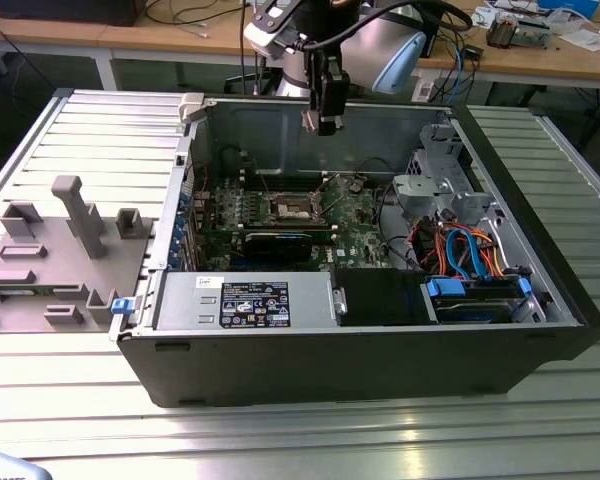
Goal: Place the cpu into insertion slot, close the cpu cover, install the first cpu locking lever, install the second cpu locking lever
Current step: 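Place the cpu into insertion slot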
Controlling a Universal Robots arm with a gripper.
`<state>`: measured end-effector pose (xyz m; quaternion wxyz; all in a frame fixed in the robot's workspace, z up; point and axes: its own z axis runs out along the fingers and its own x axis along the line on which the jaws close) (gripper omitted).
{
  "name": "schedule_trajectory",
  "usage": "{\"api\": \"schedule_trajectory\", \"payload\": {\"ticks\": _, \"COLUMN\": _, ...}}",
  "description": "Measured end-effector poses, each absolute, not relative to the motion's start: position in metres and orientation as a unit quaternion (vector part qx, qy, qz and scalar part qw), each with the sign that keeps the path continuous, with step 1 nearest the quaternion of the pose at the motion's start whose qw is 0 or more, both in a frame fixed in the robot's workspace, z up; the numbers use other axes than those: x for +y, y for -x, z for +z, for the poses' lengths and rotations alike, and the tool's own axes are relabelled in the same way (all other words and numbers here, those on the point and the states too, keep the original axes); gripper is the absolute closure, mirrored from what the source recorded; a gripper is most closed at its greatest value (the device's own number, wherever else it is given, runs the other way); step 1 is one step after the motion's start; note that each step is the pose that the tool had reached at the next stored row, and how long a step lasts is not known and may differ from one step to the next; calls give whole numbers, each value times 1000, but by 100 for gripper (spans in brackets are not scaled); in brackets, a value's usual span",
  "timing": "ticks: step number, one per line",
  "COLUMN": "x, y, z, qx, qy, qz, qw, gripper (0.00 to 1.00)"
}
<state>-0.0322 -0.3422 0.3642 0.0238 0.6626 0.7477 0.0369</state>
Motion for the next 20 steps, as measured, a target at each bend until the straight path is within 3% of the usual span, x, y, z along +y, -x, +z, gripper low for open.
{"api": "schedule_trajectory", "payload": {"ticks": 20, "x": -342, "y": 32, "z": 364, "qx": 735, "qy": -677, "qz": 36, "qw": 24, "gripper": 45}}
